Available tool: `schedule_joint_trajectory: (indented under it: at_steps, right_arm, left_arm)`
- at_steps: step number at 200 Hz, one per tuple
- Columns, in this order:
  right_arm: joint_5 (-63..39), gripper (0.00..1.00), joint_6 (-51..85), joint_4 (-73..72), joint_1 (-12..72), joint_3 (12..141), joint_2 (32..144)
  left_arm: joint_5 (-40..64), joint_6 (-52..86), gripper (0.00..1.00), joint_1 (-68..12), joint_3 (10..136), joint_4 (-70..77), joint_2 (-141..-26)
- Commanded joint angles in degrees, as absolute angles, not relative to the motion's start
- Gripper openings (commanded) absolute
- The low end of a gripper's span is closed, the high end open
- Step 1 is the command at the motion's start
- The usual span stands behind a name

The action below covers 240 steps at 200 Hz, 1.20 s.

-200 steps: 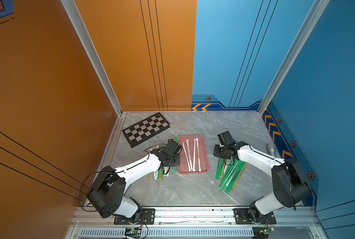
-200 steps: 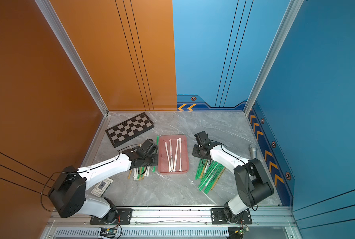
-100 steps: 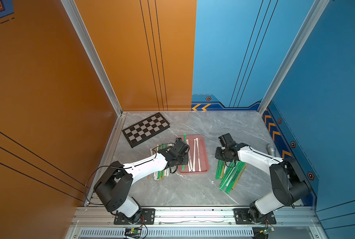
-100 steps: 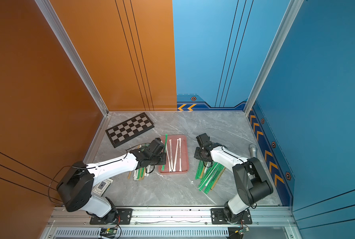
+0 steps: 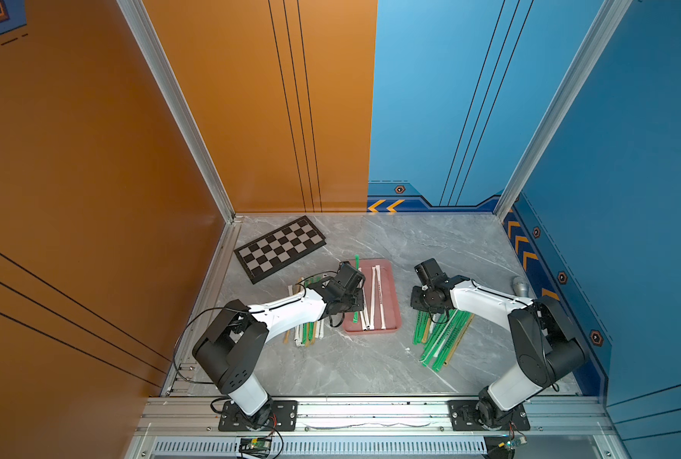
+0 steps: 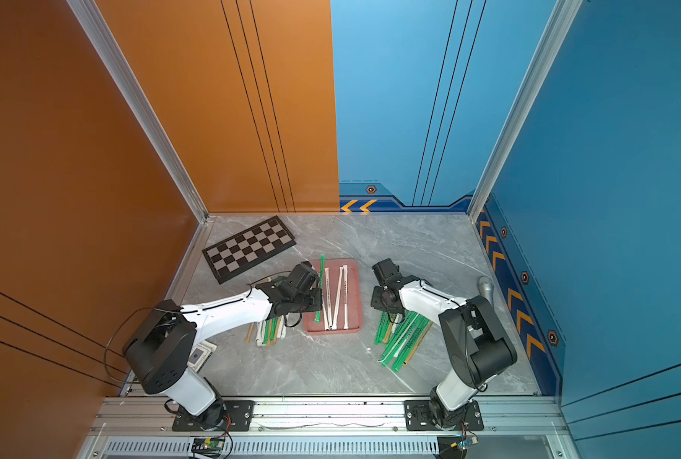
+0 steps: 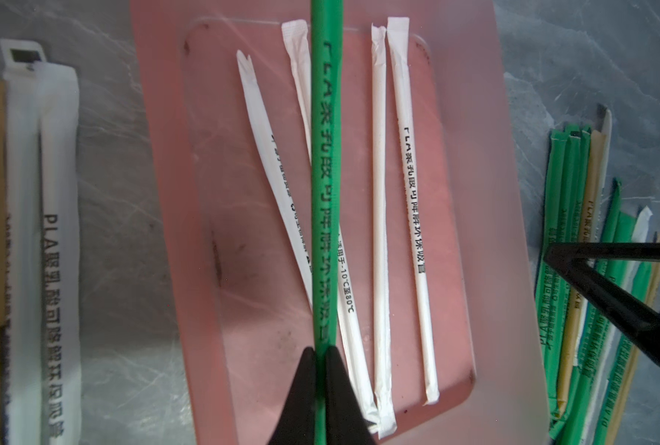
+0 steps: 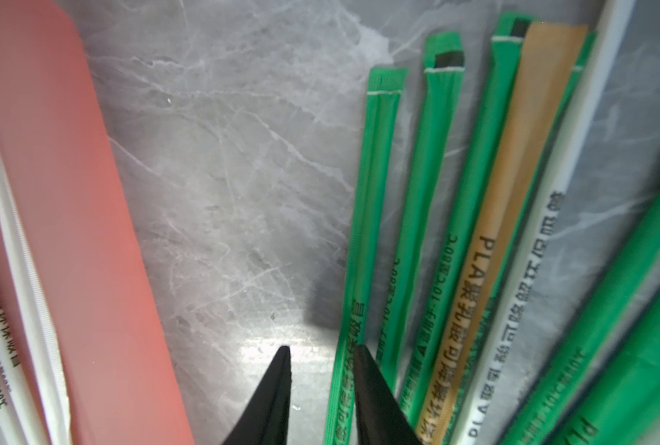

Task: Put the straws into the storage box
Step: Place the straw in the storage box, then pick up the straw from the center of the board.

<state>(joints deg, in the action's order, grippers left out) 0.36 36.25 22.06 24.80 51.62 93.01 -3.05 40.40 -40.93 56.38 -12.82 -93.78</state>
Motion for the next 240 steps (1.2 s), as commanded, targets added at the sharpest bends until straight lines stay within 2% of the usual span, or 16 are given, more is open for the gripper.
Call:
schedule_joint_trajectory:
  at_steps: [1,87,136,162,166,188,207,240]
  right_arm:
    - [2.82,0.3,36.91,24.42,25.14,50.8,93.54]
    - [3.35,0.3,36.6,24.79,26.02,50.67,95.09]
    - [3.81,0.3,35.62,25.65,26.43,51.85,96.26]
    - [4.2,0.26,35.33,26.58,26.63,52.37,97.53]
    - [4.17,0.26,35.33,26.71,26.63,52.45,97.76]
    - [4.39,0.21,35.16,27.41,26.89,53.04,98.66]
    - [4.49,0.16,35.16,27.68,27.03,53.35,98.82]
    - [4.44,0.07,35.49,27.88,27.25,54.03,97.45]
  left_arm:
    - [-1.65,40.82,0.14,-40.87,57.57,-12.83,-94.93]
    - [-5.99,38.93,0.57,-42.44,57.23,-15.86,-90.47]
    - [-12.68,37.46,0.83,-42.64,53.49,-16.7,-84.31]
    - [-14.3,37.27,0.85,-41.56,50.77,-17.34,-81.45]
    - [-14.28,37.35,0.9,-41.21,50.47,-17.52,-81.14]
    - [-14.3,37.61,0.93,-39.88,48.85,-18.36,-79.61]
    - [-14.3,38.1,1.0,-38.58,47.39,-18.54,-78.14]
    - [-14.41,38.21,0.99,-36.55,45.06,-18.72,-75.45]
